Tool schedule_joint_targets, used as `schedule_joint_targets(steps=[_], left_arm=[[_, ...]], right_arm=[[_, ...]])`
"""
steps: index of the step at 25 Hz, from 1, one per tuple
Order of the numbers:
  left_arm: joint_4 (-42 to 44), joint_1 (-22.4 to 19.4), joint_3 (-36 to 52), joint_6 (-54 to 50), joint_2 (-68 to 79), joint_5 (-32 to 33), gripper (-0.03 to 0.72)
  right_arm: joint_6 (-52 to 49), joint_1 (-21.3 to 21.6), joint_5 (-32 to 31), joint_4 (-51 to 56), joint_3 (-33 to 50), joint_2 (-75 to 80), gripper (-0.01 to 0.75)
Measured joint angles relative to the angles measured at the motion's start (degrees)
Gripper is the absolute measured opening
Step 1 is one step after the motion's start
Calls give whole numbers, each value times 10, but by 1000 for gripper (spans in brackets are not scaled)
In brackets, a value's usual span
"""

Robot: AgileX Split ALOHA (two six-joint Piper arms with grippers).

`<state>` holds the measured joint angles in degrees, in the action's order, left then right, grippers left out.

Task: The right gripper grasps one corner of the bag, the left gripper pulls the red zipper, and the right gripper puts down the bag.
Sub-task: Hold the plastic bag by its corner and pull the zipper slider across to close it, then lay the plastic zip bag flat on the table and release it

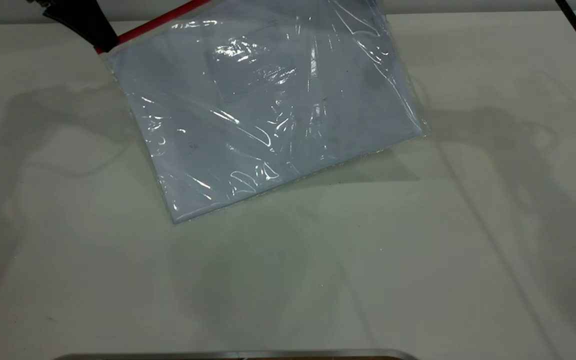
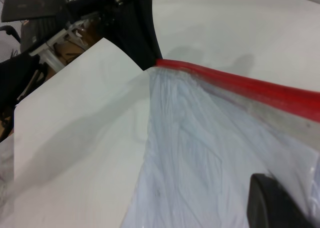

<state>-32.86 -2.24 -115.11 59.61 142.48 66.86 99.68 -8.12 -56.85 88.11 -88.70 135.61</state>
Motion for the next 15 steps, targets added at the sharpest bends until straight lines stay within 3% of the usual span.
schedule_joint_targets(steps=[3,8,12,15], left_arm=[[-17,-3,-1,-1,-13,0,135],[-62,-4,-5,-9,-82,0,282],[-161,-4,-6,-9,-143,0,360],[-221,-4,-6,-7,-189,0,370]], right_arm=[[-11,2,6,7,0,14,48],[-61,2,68,14,0,71,120],[-110,3,153,0,0,115,251],[-153,5,212,-84,0,122,336]])
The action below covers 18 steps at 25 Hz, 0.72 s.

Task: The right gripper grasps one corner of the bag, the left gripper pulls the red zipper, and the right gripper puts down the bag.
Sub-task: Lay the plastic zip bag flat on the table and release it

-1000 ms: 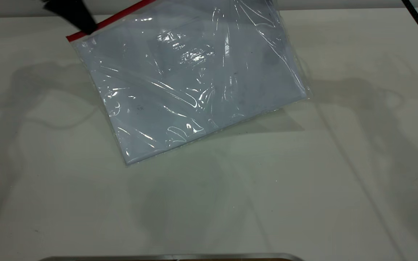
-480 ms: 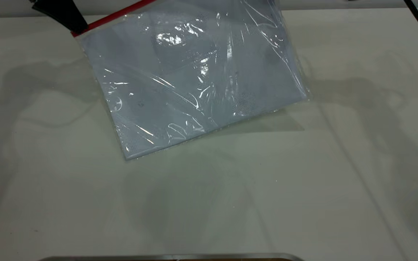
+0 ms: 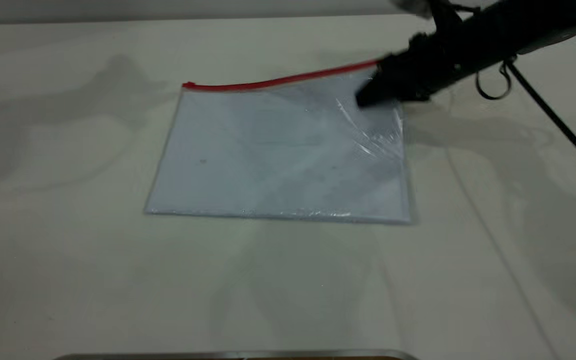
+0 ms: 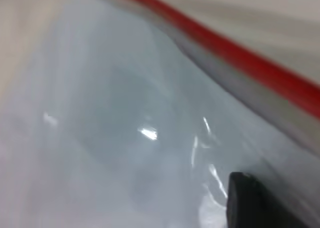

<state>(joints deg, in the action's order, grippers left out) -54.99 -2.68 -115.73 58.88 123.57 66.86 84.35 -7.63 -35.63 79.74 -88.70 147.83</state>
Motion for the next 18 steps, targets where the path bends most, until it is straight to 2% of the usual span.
schedule_joint_targets(steps=[3,6,8,10,12,16,18], left_arm=[[-24,0,0,1,-46,0,374],[-28,0,0,-5,-91,0,374],[-28,0,0,-16,-120,0,374],[-26,0,0,-33,-149,0,374],[-20,0,0,-57,-179,0,374],[34,0,0,-129,-249,0,374],[78,0,0,-196,-282,0,374]], right_arm=[[-94,3,53,-134,0,-11,358],[-266,8,97,-312,0,-38,358],[-408,15,81,-425,0,-67,358],[-517,21,13,-503,0,-107,358],[-586,20,-87,-552,0,-164,358],[-622,19,-266,-564,0,-278,358],[-622,19,-312,-561,0,-328,358]])
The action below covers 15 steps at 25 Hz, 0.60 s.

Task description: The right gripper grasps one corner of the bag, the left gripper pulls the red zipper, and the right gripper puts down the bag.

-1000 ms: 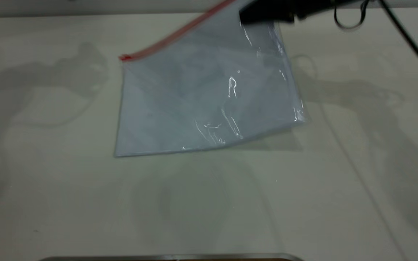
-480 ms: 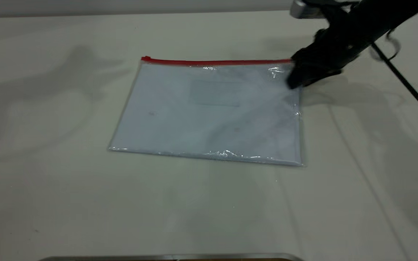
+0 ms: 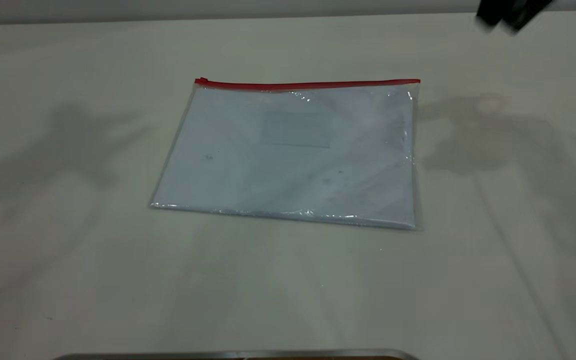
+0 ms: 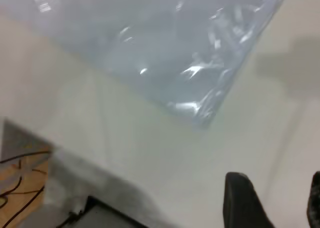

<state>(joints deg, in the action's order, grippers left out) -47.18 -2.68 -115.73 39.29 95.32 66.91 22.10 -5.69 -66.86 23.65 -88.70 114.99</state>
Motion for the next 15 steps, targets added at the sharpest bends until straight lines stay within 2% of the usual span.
schedule_joint_targets(steps=[4,8,11,15], left_arm=[[107,0,24,-104,-63,0,374],[172,0,114,-130,-140,0,374],[206,0,211,-134,-203,0,376],[237,0,352,-153,-276,0,376]], right_arm=[[-5,0,-24,2,0,-105,358],[-20,0,-28,-2,30,-230,358],[-23,0,-31,-5,82,-332,358],[-34,0,-38,-28,198,-464,360]])
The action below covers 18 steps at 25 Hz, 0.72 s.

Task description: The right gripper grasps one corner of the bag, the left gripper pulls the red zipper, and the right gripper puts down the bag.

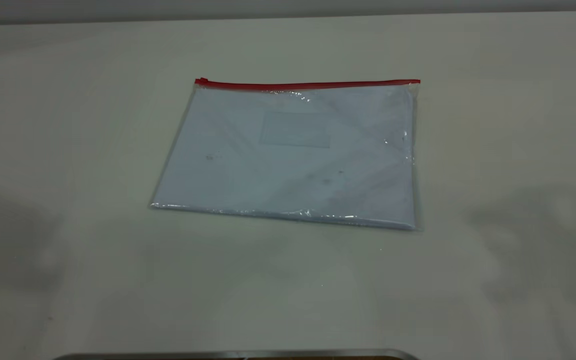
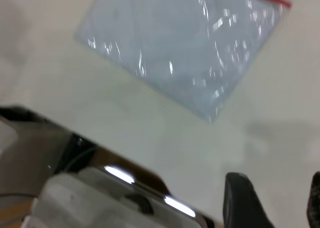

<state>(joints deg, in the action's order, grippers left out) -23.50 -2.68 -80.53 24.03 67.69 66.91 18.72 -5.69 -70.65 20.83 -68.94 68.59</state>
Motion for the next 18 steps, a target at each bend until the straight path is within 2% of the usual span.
schedule_joint_targets(steps=[5,12,15,18], left_arm=[[10,0,168,-10,-79,0,397],[44,0,346,-45,-176,-9,428],[73,0,420,-56,-216,-49,428],[93,0,491,-57,-260,-85,428]], right_arm=[[-51,0,-1,-79,167,-142,400],[-162,0,21,-168,343,-280,451],[-181,0,39,-183,393,-326,453],[-187,0,79,-188,402,-357,452]])
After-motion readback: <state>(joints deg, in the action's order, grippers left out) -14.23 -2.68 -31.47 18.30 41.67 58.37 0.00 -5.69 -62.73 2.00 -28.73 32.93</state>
